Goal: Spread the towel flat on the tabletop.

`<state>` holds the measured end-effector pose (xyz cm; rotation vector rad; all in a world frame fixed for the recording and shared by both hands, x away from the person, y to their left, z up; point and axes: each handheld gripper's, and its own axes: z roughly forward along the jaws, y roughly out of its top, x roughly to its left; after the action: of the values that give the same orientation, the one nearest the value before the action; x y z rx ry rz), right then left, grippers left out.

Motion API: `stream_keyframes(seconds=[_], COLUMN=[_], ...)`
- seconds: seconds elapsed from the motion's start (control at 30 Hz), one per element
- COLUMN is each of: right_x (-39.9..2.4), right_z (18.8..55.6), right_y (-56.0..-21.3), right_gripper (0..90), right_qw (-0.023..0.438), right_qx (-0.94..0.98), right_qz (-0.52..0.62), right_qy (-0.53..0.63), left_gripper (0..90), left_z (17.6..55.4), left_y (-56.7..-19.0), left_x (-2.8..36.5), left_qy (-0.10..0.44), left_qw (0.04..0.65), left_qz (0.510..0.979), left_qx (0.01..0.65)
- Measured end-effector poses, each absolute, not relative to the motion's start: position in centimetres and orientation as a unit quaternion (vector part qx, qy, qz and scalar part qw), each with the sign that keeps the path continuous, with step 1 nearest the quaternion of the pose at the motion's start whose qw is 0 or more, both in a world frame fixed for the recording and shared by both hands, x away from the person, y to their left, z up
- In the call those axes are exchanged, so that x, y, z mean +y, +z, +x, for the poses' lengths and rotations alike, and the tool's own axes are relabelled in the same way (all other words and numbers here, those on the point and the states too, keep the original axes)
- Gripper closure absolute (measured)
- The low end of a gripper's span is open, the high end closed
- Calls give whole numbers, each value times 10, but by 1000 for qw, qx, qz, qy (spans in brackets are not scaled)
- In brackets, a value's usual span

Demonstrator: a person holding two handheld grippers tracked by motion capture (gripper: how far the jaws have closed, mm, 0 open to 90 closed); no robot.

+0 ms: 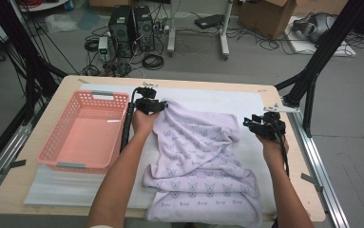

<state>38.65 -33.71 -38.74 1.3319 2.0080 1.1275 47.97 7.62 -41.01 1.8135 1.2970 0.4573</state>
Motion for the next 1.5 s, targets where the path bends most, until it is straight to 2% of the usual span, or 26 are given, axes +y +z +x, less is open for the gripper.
stream_keyframes(seconds=[0.13, 0.23, 0.3, 0.4, 0.73, 1.0, 1.1, 1.13, 1.17, 1.23, 1.27, 1.5], right_x=[-337, -337, -337, -335, -333, -322, -311, -308, -304, -297, -294, -273], right_z=[389, 390, 390, 387, 363, 351, 352, 353, 354, 356, 357, 361], right_y=[-391, -393, -394, -393, -406, -432, -438, -438, -439, -440, -441, -441], right_gripper=[576, 596, 639, 695, 702, 771, 770, 766, 763, 751, 737, 602], right_qw=[230, 224, 219, 205, 170, 154, 155, 154, 153, 157, 155, 129], right_qx=[737, 739, 744, 756, 775, 795, 801, 803, 804, 803, 803, 796], right_qz=[491, 496, 496, 492, 473, 472, 468, 466, 464, 462, 461, 451], right_qy=[405, 396, 390, 381, 382, 349, 339, 339, 338, 341, 344, 383], left_gripper=[455, 450, 440, 426, 412, 397, 394, 422, 491, 768, 817, 829], left_z=[466, 453, 446, 432, 389, 369, 365, 364, 363, 363, 364, 369], left_y=[-412, -409, -407, -406, -421, -437, -444, -444, -444, -443, -442, -437], left_x=[76, 72, 70, 67, 65, 67, 68, 68, 68, 71, 74, 97], left_qy=[149, 147, 133, 140, 126, 121, 126, 131, 143, 156, 160, 208], left_qw=[446, 462, 457, 458, 436, 405, 400, 400, 396, 388, 384, 404], left_qz=[730, 738, 750, 756, 783, 802, 804, 804, 807, 810, 804, 750], left_qx=[496, 470, 459, 446, 425, 422, 421, 421, 415, 411, 424, 480])
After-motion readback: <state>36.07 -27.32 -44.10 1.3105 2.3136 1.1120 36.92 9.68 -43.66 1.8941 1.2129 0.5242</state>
